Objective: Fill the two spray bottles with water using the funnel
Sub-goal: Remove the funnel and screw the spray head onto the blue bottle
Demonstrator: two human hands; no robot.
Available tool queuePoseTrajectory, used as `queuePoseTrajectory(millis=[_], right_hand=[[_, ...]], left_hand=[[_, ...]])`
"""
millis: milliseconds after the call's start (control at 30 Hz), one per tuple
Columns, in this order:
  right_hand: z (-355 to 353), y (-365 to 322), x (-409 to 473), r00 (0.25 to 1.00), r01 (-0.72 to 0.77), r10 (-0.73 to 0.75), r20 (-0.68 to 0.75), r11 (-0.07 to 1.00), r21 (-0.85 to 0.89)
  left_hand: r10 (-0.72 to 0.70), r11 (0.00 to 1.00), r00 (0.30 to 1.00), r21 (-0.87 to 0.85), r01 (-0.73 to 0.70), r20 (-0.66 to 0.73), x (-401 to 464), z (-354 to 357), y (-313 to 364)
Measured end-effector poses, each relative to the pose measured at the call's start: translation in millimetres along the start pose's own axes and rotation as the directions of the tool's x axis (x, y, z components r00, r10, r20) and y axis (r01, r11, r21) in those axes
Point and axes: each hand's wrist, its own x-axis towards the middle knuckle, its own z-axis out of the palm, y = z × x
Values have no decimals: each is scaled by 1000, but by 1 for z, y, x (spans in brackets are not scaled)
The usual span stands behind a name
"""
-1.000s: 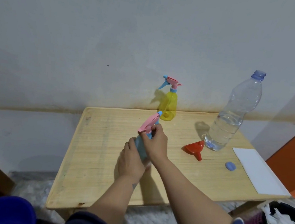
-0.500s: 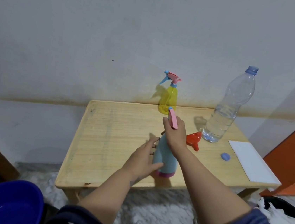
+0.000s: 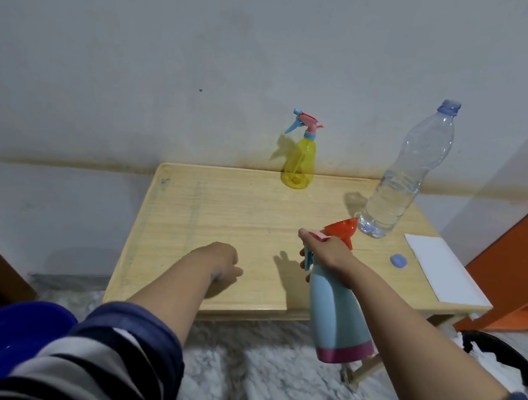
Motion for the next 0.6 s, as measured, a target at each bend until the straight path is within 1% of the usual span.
queuePoseTrajectory(millis=[167,233,333,467,600], right_hand=[[-10,3,-4,998,-40,41,-49,999,18],[-11,3,-4,996,-52,55,-73,998,40],[-9,5,-3,994,-47,46,-95,999,-6],[-3,4,-8,999,-31,31,-7,998,56],[10,2,-13,998,44,-44,54,999,-8]], left_hand=[[-35,995,998,90,31,47,-2,-10,-3],[-36,996,999,85,33,35,-4,-11,-2],[-34,998,999,53,33,14,-7,-12,-2],[-54,998,999,19,54,4,-10,-10,-5],[-60,998,998,-17,60,-11,-13,-12,-8]])
